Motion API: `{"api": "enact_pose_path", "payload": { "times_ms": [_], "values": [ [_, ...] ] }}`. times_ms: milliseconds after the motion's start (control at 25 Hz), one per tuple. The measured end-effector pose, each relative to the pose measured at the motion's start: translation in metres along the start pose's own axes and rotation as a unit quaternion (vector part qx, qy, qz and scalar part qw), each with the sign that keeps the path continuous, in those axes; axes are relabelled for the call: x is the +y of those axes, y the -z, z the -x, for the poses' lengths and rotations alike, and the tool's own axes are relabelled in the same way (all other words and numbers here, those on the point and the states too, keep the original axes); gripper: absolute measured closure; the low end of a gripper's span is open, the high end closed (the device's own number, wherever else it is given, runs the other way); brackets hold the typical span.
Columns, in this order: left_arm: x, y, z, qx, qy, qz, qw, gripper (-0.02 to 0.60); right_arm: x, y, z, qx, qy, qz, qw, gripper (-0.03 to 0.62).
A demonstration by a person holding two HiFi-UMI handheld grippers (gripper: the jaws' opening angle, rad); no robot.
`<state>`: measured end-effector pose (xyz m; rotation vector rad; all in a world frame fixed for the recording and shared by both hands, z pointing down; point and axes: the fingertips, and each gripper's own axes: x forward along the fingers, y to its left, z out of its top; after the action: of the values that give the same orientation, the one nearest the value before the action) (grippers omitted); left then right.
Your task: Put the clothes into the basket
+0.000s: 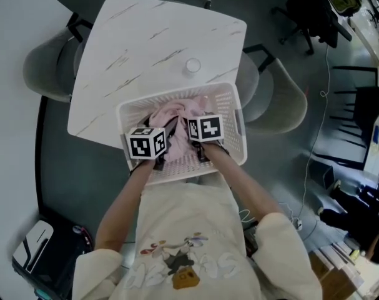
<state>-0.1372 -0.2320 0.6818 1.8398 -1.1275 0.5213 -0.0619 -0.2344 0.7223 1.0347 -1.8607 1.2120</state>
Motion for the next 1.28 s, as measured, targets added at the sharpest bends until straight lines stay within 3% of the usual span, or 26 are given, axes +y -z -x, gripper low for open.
{"api": "enact_pose_path", "payload": {
  "times_ms": [200,520,680,880,1280],
  "values": [
    [0.008,0.01,-0.006,0.012,-0.033,-0.013,0.9993,0.238,-0.003,0.007,-0.01,0.015,0.004,0.009,1.0,0.368],
    [0.025,0.028,-0.019,0.049,-0.055,0.025,0.997,0.242,-0.005,0.012,-0.027,0.043,0.0,0.027,0.999,0.368],
    [0.033,0.034,-0.027,0.056,-0.062,0.051,0.9952,0.244,-0.008,0.013,-0.033,0.047,-0.003,0.031,0.998,0.368],
    [0.044,0.045,-0.039,0.068,-0.053,0.114,0.9898,0.242,-0.01,0.012,-0.035,0.037,0.019,0.041,0.998,0.369],
    [0.05,0.046,-0.043,0.052,-0.063,0.099,0.9918,0.24,-0.001,0.009,-0.039,0.029,-0.008,0.049,0.998,0.368]
  ]
}}
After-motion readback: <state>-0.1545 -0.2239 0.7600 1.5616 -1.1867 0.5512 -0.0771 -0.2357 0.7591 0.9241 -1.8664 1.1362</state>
